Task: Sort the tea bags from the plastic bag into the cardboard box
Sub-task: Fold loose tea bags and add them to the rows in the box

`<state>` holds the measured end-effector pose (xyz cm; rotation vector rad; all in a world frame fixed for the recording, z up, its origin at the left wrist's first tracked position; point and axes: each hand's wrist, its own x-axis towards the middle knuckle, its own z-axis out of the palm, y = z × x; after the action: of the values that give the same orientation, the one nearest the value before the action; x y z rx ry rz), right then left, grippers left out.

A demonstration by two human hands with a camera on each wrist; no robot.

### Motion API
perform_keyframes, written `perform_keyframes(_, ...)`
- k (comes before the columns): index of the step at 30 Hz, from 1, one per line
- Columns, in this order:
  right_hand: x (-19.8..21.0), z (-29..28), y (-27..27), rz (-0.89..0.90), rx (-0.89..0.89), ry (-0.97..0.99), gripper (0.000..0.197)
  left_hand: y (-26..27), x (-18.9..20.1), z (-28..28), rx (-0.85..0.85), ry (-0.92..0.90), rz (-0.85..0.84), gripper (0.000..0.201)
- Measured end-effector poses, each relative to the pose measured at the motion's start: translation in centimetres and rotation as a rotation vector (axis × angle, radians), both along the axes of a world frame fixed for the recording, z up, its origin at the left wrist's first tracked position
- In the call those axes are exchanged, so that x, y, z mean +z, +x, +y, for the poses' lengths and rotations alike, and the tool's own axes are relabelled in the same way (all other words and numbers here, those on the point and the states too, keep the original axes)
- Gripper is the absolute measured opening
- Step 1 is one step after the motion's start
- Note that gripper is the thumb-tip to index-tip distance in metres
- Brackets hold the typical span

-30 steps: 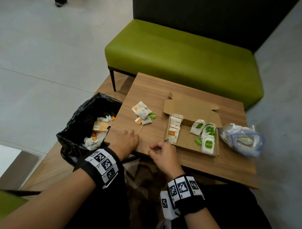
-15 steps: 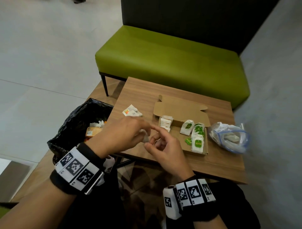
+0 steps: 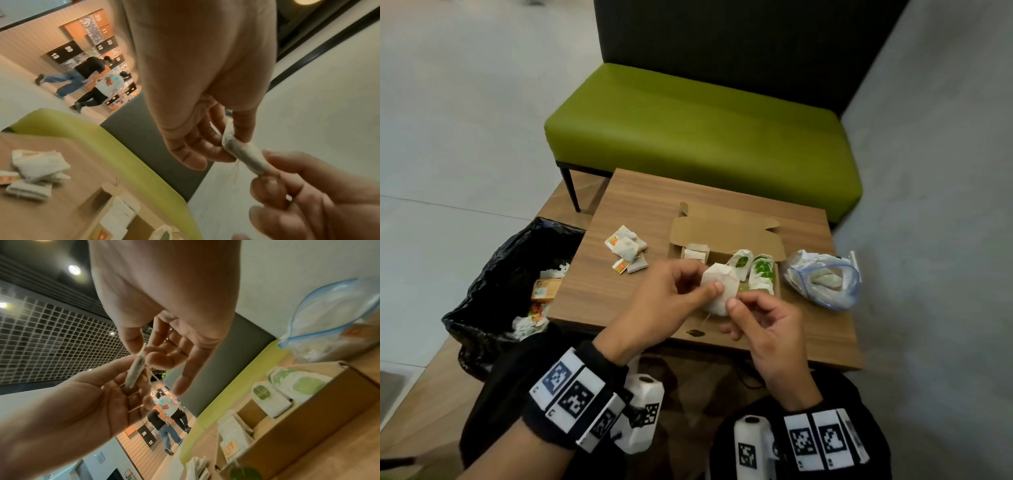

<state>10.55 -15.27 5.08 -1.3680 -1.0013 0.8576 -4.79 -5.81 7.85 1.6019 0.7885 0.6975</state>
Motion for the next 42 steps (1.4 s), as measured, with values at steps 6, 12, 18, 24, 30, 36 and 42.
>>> perform_keyframes(6,-2.2,-1.2,1.6,-0.063,0.132,-0.171,0.047,0.6,0.5,-1.3,0.021,-0.105,-0.145,0.014)
perform_keyframes(12,-4.8,-0.9,1.3,-0.272,0.152,-0.214,0.017,1.4,0.8,-2.3,0.046,-0.178,-0.260,0.009)
perform_keyframes(18,-6.3,-2.2,0.4,-0.347,0.189,-0.251,0.008,0.9,0.8,-1.9,0.096,-0.162,-0.277,0.014)
perform_keyframes(24,-7.4,-2.3,0.1,-0.416,0.208,-0.314,0.009,0.8,0.9,-2.1,0.112,-0.175,-0.296,0.016)
perform_keyframes(30,-4.2,0.8,3.3,-0.136,-0.085,-0.358,0.014,0.2,-1.1,-2.9,0.019,-0.402,-0.247,0.041)
perform_keyframes(36,3.9,3.5,5.2,-0.155,-0.170,-0.014,0.024,1.2,-5.2,-4.3,-0.047,-0.287,0.175,0.016)
perform_keyframes(42,6.9,1.6,2.9,-0.102,-0.141,0.200,0.015,3.1,-7.2,-4.4,-0.018,-0.262,0.310,0.008)
